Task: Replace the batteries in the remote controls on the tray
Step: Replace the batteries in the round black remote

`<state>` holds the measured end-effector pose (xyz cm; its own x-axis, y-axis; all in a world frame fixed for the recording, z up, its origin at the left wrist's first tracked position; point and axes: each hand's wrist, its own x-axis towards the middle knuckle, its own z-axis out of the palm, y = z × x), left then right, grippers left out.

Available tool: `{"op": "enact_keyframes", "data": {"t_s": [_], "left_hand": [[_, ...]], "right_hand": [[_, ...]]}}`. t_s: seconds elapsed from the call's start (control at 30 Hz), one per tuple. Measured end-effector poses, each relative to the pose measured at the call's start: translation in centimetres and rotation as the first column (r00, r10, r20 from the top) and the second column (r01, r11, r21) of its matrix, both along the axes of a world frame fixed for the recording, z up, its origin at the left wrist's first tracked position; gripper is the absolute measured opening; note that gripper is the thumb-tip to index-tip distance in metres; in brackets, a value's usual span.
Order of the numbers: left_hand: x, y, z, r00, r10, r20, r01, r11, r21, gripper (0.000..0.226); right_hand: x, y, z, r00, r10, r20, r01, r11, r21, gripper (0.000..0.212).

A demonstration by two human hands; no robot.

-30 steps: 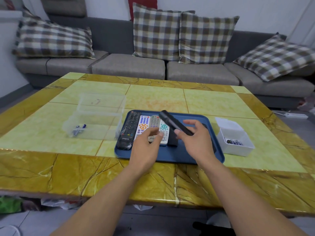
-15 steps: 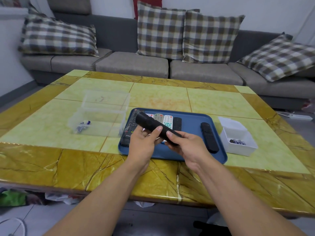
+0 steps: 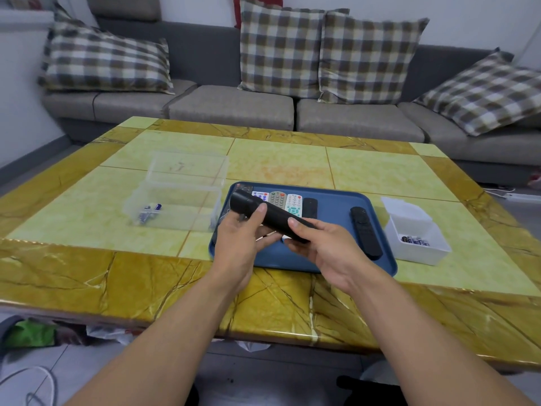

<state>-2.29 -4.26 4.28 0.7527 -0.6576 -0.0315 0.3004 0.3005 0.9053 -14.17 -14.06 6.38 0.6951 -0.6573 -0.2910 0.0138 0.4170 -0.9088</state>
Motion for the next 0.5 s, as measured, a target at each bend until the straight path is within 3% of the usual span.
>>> {"op": "enact_keyframes", "data": {"t_s": [0.2,0.5], "left_hand": [[0.03,0.13,-0.05,1.000,0.002,0.016,-0.002,1.000,0.021,0.025],[0.14,0.56,0.04,0.999,-0.033,0.004,0.033,0.999,-0.011,0.029]], "right_hand": [[0.11,0.07,-0.36,0.993,-0.096,-0.065,0.095,0.995,-0.010,0.033],[0.25,-0.04,-0.66,0.994,-0.084,-0.075,0.078,0.993,-0.086,0.027]]}}
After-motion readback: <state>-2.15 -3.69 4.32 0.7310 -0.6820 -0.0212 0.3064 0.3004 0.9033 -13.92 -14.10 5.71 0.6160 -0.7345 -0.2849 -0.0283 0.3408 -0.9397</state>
